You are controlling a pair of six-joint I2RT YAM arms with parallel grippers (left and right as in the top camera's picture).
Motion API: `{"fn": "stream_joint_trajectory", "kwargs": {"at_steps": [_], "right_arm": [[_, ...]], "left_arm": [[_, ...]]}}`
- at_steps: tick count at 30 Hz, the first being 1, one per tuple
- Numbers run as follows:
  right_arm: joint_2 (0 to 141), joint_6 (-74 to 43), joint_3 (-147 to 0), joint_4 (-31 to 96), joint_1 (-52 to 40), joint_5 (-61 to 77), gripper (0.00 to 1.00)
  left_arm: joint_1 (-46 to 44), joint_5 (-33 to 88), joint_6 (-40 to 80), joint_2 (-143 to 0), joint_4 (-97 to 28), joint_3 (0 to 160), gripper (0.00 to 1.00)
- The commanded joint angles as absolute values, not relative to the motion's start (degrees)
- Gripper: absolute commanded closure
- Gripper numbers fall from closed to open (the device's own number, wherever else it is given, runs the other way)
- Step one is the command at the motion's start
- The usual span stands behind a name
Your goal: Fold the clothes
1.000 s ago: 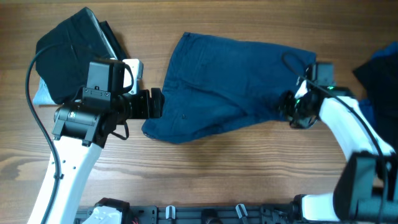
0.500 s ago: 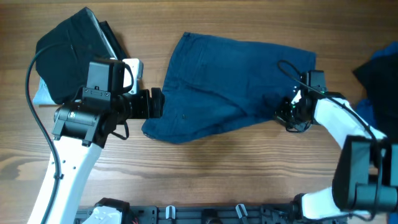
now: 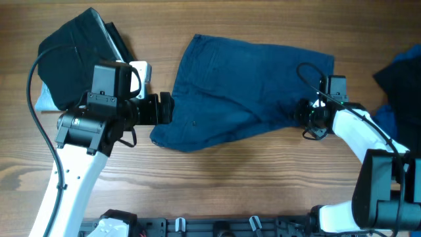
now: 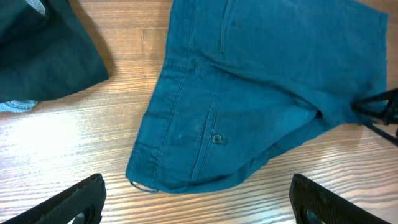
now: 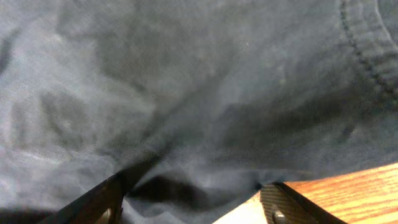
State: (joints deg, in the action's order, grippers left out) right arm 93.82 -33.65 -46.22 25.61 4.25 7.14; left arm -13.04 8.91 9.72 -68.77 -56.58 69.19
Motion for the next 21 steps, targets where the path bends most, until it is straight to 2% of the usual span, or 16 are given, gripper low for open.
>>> {"fn": "stream_joint_trajectory", "kwargs": {"at_steps": [1,2,9,11,13,17,21], "right_arm": [[98.0,-35.2,-43.7,22.7,4.1,6.0,0.87],[97.2,-33.9,-44.2,23.3,4.1,6.0,0.96],[81.1,-28.3,-52.7,38.8,4.1,3.9,0.96],[76.4,-27.7,-54.6,39.6,4.1,5.8,0.96],[73.9,-27.2,-54.9,32.4,4.1,10.7,0.95],[79.4,-28.5,-54.8,19.2,3.7,13.7,0.96],[92.9,-29.0,-54.8,-5.4,3.0,24.4,0.96]], "left_arm": [[-13.3,9.2,9.4,-68.2,-56.4,69.7,0.05],[-13.3,9.2,9.4,-68.2,-56.4,69.7,0.06],[-13.3,9.2,9.4,-68.2,-56.3,69.7,0.05],[-13.3,9.2,9.4,-68.2,-56.3,69.7,0.05],[-13.3,9.2,9.4,-68.2,-56.1,69.7,0.05],[-13.3,9.2,9.4,-68.3,-55.6,69.7,0.05],[-13.3,9.2,9.4,-68.7,-55.5,69.7,0.05]]}}
